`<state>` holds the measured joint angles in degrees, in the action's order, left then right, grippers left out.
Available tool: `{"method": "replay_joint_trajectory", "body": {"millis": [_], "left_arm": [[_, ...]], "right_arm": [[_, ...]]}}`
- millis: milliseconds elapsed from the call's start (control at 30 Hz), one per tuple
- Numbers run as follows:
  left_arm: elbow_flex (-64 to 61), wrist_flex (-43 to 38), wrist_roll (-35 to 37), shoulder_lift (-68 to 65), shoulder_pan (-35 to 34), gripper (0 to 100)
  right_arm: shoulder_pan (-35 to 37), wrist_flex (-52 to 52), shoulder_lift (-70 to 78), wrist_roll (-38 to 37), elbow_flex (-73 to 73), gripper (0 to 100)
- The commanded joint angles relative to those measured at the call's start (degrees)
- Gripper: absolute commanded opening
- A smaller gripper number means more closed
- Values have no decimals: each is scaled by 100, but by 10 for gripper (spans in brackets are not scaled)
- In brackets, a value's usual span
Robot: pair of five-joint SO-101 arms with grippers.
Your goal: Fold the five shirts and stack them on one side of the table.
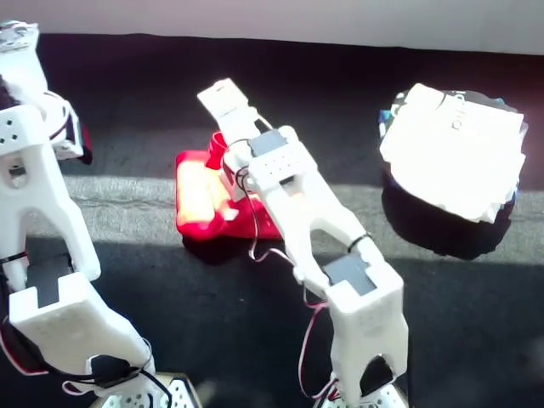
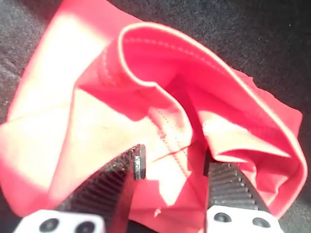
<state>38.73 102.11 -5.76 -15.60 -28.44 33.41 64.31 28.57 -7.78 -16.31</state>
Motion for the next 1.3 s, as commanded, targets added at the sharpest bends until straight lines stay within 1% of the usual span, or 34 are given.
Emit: {"method": "replay_joint_trajectory", "body": {"millis": [0,67,100,133,200,367,567,700,800,1033,1100,1200,1267], "left_arm": [[22,-9,-44,321,-92,160],[22,-9,-44,303,-75,160],[22,-9,-35,312,-57,160],[31,-9,-35,321,-57,160],[40,-9,-35,330,-57,160],[22,-62,-35,286,-57,160],[22,-273,-35,286,-57,160],[22,-281,-35,286,-57,160],[22,-264,-35,295,-57,160],[22,-255,-35,321,-57,160],[22,-255,-35,321,-57,160],[22,-255,-35,321,-57,160],[22,-264,-35,321,-57,160]], "right_arm": [[-145,338,268,35,-875,147],[-242,418,418,35,-1156,24],[-330,444,488,35,-1253,0],[-426,453,523,35,-1305,21],[-637,549,549,35,-1376,4],[-1086,1349,365,35,-1631,7],[-1182,2457,-163,18,-1736,7],[-1200,3152,-259,18,-1736,7],[-1314,3389,-251,18,-1719,7],[-1534,3556,-259,18,-1727,16],[-1552,3670,-295,18,-1754,56],[-1692,3670,-549,44,-1780,144],[-1771,3653,-813,53,-1807,156]]}}
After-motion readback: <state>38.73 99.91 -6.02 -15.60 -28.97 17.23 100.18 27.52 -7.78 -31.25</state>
